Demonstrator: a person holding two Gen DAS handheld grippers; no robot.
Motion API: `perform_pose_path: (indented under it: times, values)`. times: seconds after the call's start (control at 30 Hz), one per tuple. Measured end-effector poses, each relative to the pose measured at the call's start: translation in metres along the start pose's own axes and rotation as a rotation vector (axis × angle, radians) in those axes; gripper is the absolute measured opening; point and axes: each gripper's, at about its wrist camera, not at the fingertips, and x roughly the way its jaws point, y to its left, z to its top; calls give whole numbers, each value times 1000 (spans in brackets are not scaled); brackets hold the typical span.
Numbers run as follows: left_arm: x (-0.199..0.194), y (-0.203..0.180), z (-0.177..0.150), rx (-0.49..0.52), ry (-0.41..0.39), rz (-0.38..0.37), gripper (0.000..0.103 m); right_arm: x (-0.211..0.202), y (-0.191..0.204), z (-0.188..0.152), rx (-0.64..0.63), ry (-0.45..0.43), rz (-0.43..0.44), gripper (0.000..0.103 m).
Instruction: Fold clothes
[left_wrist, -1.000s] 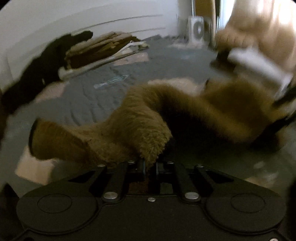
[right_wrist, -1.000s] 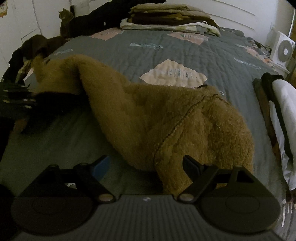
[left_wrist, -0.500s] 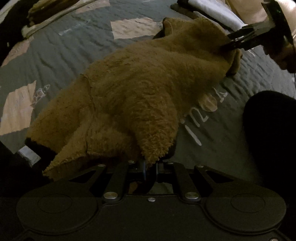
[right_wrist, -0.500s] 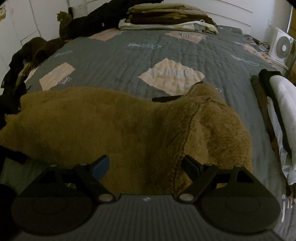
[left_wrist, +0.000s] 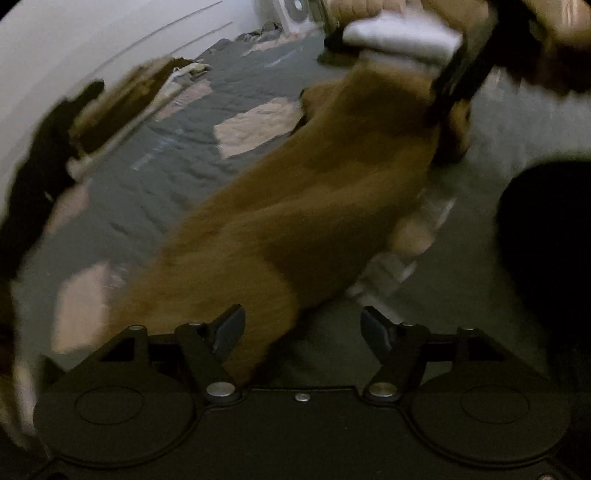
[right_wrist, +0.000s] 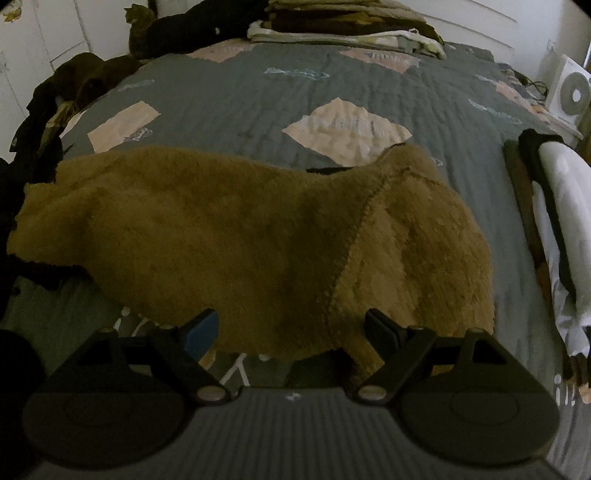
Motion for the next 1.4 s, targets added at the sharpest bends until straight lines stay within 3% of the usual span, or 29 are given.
perform_pose_path:
  times: [0.07,0.17,0.27,0.37,0.53,0.67,0.8,0.87,0.9,0.93,1.03,1.4]
  values:
    - [4,0,9,-54,-32,-42,69,-1,-4,-1,23,-3,0,86]
    - [20,-9,17,1,-41,-25,73,-3,-10,-3,42,-6,-3,86]
    - [47,-31,11,163,-33,17,73,-4,-12,-6,36,-6,-7,86]
    - [74,-52,-5,399,-38,119,73,-2,-13,-8,28,5,-9,86]
    - [110,-55,-39,713,-3,248,73,0,-14,-12,26,14,1,86]
    - [124,-52,-55,837,-15,307,73,3,-11,-13,21,23,6,86]
    - [136,-49,-69,938,-32,358,47,6,-8,-13,21,25,6,86]
    - [142,-47,-76,988,-41,383,42,6,-7,-14,19,27,6,86]
    - [143,-46,-76,985,-40,382,36,7,-6,-14,18,28,6,86]
    - [141,-45,-71,935,-30,357,22,7,-5,-14,16,28,6,86]
    - [134,-39,-53,774,-1,273,10,7,-6,-13,17,30,8,86]
    - [65,10,6,-67,31,-310,8,-1,-7,-8,49,11,50,87]
